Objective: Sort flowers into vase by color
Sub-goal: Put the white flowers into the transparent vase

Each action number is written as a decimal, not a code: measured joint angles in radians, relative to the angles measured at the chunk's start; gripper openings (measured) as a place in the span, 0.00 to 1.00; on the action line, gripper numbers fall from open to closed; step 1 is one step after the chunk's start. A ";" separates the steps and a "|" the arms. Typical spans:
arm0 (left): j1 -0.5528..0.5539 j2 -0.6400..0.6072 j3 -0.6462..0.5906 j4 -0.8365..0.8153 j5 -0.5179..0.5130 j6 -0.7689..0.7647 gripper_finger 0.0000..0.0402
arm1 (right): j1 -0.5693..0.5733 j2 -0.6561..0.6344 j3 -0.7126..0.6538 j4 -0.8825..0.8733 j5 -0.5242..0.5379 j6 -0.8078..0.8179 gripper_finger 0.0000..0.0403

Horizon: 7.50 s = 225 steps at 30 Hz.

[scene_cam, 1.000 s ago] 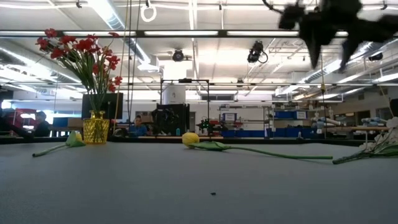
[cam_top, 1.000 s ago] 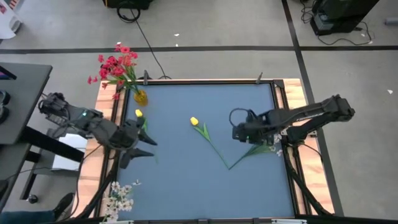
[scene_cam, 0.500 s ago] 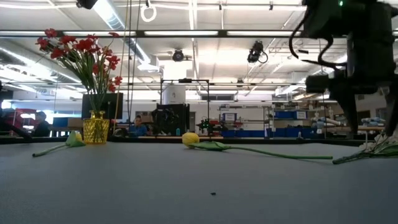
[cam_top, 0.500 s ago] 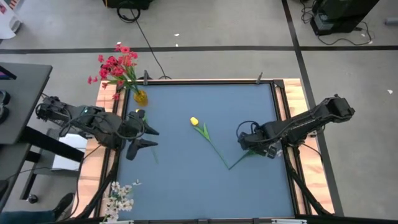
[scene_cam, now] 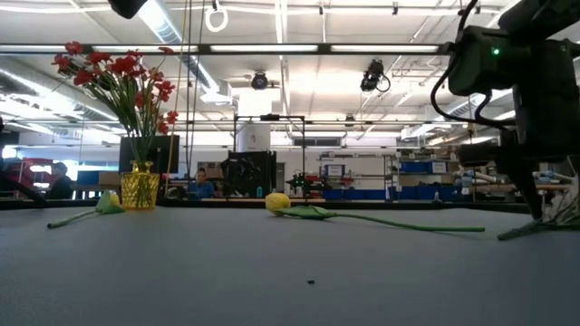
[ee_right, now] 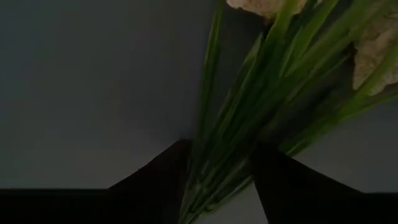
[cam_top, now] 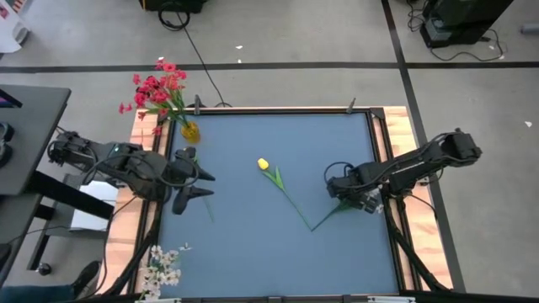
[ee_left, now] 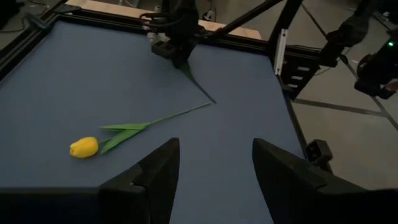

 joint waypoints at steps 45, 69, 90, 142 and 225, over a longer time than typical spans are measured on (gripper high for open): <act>0.078 -0.083 0.151 -0.141 0.045 -0.002 0.47 | 0.048 0.122 0.312 1.305 0.544 -1.722 0.03; 0.031 -0.153 0.470 -0.170 0.013 0.312 0.30 | 0.038 0.855 0.945 1.772 0.133 -2.204 0.03; 0.031 -0.153 0.469 -0.182 -0.036 0.302 0.30 | 0.008 1.180 1.450 1.769 -0.131 -2.209 0.03; 0.031 -0.150 0.469 -0.323 -0.089 0.218 0.30 | 0.010 1.366 1.794 1.445 -0.304 -2.237 0.03; 0.031 -0.373 0.159 -0.266 0.163 0.087 0.00 | -0.037 0.856 1.796 0.344 0.403 -2.051 0.38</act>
